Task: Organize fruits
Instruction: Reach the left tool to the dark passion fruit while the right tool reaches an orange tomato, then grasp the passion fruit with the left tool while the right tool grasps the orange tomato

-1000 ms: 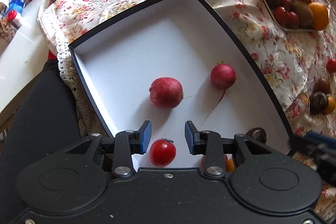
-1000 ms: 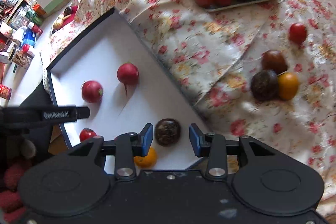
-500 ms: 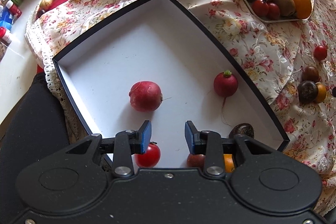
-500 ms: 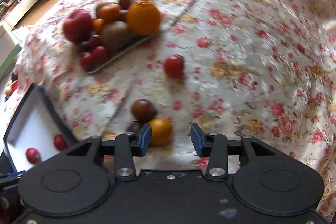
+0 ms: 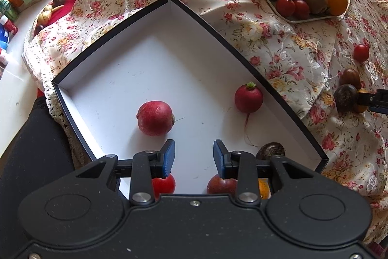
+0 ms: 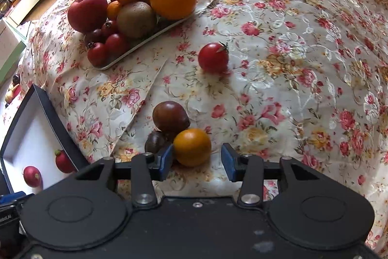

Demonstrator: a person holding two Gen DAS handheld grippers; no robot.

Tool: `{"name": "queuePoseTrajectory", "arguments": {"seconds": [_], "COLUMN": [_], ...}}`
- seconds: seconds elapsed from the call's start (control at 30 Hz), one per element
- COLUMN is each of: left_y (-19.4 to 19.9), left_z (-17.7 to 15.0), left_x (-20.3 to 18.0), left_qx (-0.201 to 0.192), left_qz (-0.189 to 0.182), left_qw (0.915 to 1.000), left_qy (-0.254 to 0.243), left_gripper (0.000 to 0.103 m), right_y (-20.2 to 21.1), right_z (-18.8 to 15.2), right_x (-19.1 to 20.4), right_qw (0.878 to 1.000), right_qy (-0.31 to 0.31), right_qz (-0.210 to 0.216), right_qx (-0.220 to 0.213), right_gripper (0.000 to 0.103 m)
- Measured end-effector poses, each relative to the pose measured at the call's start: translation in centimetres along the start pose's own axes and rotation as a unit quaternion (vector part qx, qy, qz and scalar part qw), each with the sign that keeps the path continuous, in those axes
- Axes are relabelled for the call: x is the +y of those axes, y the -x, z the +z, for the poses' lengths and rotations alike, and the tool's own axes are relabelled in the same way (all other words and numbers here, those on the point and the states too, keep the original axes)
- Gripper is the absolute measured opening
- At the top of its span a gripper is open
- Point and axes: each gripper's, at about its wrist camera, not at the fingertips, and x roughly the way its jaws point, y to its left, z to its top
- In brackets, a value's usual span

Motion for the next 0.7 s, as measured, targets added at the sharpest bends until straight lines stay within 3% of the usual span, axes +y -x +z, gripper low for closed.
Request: {"name": "queuePoseTrajectory", "arguments": {"seconds": [0.17,0.33,0.7], "left_y": [0.3,1.1,2.4], "left_z": [0.0,0.3,2.0], "left_x": [-0.4,-1.8,-10.0], "left_qx": [-0.005,-0.02,-0.038], "left_qz": [-0.006,-0.013,-0.079], "left_qw": [0.9999,0.9992,0.9918], "left_qy": [-0.008,-0.034,-0.093], "left_gripper": [0.043,0.043,0.043], "right_y": [-1.9,-0.8,2.1], "right_z": [0.1,0.3,1.1], "right_x": [-0.3,-1.3,-6.3], "right_qw": [1.0,1.0,0.996], "right_qy": [-0.007,-0.014,-0.075], "right_qz": [-0.013,-0.01,-0.016], "right_qx": [0.013,-0.003,-0.039], "right_gripper": [0.042,0.039,0.039]}}
